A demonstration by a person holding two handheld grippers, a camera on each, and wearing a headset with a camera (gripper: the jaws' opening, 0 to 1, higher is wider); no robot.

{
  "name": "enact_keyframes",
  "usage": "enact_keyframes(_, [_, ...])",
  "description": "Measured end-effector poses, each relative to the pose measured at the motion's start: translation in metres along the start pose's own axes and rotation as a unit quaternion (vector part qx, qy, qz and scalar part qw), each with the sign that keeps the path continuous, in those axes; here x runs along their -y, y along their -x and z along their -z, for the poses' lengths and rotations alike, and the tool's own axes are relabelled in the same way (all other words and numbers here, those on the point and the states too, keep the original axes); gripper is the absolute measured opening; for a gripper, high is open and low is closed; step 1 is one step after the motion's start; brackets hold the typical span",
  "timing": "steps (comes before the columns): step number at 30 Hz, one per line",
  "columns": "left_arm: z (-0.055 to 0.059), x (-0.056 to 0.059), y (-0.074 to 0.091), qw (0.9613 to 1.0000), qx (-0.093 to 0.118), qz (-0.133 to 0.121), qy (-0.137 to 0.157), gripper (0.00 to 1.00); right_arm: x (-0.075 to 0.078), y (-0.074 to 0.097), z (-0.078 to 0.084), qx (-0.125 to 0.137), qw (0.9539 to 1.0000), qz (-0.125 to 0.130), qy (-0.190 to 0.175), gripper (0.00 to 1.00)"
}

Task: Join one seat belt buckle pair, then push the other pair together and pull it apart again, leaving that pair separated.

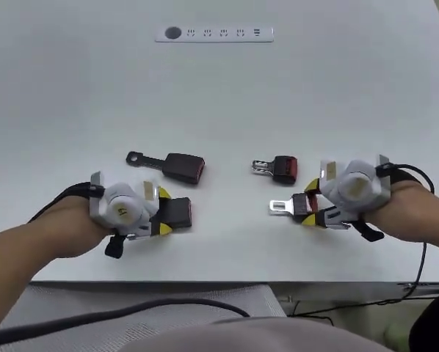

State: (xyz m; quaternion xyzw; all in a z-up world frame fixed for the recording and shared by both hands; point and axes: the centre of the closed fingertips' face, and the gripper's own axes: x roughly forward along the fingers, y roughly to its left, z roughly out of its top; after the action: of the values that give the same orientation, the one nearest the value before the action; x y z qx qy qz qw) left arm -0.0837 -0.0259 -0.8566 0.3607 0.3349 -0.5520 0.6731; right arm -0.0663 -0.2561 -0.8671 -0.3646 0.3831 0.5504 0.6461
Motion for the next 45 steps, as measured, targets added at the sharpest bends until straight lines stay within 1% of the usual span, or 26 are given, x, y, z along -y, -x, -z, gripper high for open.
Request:
enact_keyframes(5, [0.004, 0.0, -0.004, 1.0, 0.002, 0.005, -0.006, 0.33, 0.0, 0.0, 0.0, -0.003, 1.0, 0.0, 0.003, 0.33])
enact_keyframes(7, [0.005, 0.0, -0.005, 0.9999, 0.0, 0.005, -0.01, 0.33, -0.005, -0.001, -0.003, -0.004, 1.0, -0.002, 0.006, 0.33])
enact_keyframes(8, [0.006, 0.001, -0.006, 0.9999, -0.002, 0.007, -0.014, 0.33, -0.009, -0.002, -0.006, -0.003, 1.0, -0.002, 0.008, 0.33])
enact_keyframes(10, [0.005, 0.002, -0.006, 0.9998, -0.002, 0.009, -0.017, 0.33, -0.01, -0.004, -0.01, 0.004, 1.0, 0.0, 0.008, 0.33])
enact_keyframes(16, [0.006, 0.006, -0.008, 0.9996, -0.004, 0.012, -0.023, 0.33, -0.02, -0.011, -0.027, 0.017, 0.9998, 0.003, 0.007, 0.33])
enact_keyframes(18, [0.006, 0.007, -0.008, 0.9996, -0.005, 0.013, -0.025, 0.33, -0.022, -0.013, -0.031, 0.022, 0.9998, 0.002, 0.002, 0.33])
enact_keyframes(19, [0.007, 0.008, -0.009, 0.9996, -0.005, 0.014, -0.025, 0.33, -0.023, -0.014, -0.035, 0.027, 0.9996, 0.001, -0.006, 0.33])
enact_keyframes(23, [0.007, 0.009, -0.009, 0.9994, -0.007, 0.012, -0.031, 0.33, -0.031, -0.021, -0.049, 0.038, 0.9992, 0.001, -0.011, 0.33])
enact_keyframes(28, [0.007, 0.011, -0.008, 0.9993, -0.009, 0.011, -0.034, 0.33, -0.04, -0.031, -0.071, 0.045, 0.999, -0.003, 0.004, 0.33])
enact_keyframes(33, [0.008, 0.012, -0.009, 0.9993, -0.012, 0.012, -0.034, 0.33, -0.044, -0.04, -0.09, 0.053, 0.9985, -0.005, 0.011, 0.33])
enact_keyframes(34, [0.008, 0.013, -0.009, 0.9991, -0.014, 0.012, -0.038, 0.33, -0.045, -0.042, -0.094, 0.055, 0.9984, -0.007, 0.013, 0.33])
enact_keyframes(37, [0.008, 0.014, -0.009, 0.9988, -0.018, 0.012, -0.044, 0.33, -0.047, -0.046, -0.102, 0.056, 0.9983, -0.006, 0.016, 0.33])
enact_keyframes(45, [0.007, 0.014, -0.008, 0.9989, -0.019, 0.012, -0.041, 0.33, -0.048, -0.054, -0.119, 0.053, 0.9982, -0.005, 0.029, 0.33])
